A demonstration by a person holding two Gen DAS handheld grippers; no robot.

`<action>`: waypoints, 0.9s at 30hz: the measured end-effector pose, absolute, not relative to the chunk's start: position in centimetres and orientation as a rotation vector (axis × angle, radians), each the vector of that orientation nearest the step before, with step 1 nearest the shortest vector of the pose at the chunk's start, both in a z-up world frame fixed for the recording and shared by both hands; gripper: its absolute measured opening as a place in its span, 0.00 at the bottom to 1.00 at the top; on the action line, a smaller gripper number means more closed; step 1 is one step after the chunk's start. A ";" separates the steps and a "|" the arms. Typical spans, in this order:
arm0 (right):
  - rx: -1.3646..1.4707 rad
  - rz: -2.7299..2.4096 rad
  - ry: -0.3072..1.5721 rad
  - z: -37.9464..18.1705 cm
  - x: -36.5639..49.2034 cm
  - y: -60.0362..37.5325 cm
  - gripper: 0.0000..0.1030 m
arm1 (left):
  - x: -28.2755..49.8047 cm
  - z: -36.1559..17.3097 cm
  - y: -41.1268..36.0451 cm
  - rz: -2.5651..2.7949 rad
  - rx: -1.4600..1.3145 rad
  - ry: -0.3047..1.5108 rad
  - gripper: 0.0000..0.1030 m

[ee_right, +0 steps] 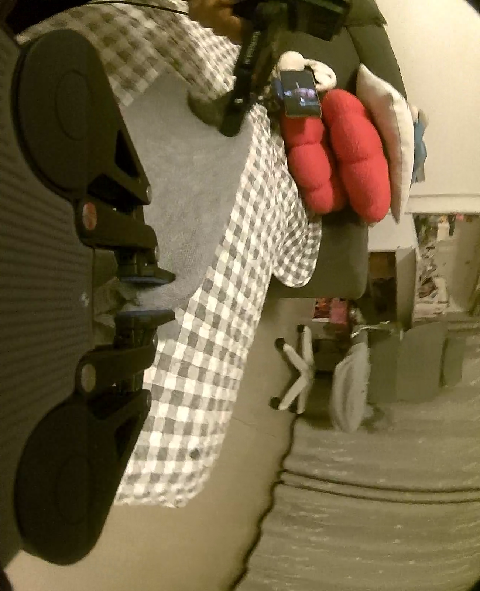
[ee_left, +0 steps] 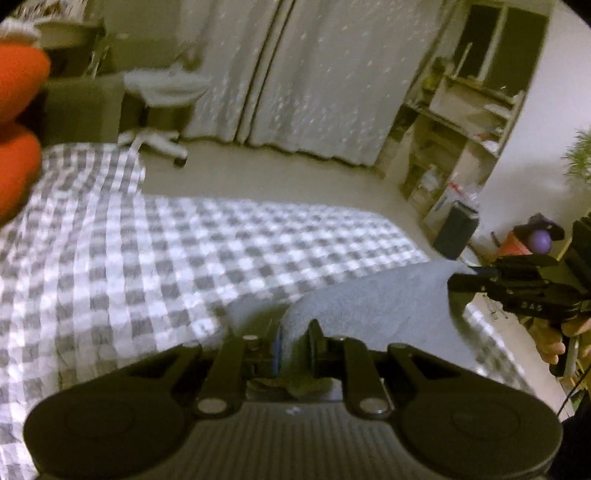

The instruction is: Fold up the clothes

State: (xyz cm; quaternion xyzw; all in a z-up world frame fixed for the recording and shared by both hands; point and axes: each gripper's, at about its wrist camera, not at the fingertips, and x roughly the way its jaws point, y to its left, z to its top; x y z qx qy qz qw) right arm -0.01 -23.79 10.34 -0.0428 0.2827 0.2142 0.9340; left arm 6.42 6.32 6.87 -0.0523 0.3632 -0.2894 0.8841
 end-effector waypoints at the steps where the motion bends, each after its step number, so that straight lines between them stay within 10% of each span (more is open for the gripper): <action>1: -0.082 0.436 0.588 10.0 0.2 -23.7 0.15 | 6.7 6.5 6.3 -0.598 -0.114 0.767 0.17; 7: 0.002 0.443 0.633 8.4 1.4 -24.4 0.36 | 7.3 4.9 7.8 -0.577 -0.213 0.803 0.26; 24: 0.171 0.468 0.644 8.7 2.0 -25.7 0.17 | 7.4 4.7 10.1 -0.519 -0.349 0.772 0.23; 27: 0.169 0.476 0.643 8.6 2.0 -25.7 0.18 | 7.2 5.0 11.2 -0.503 -0.371 0.790 0.36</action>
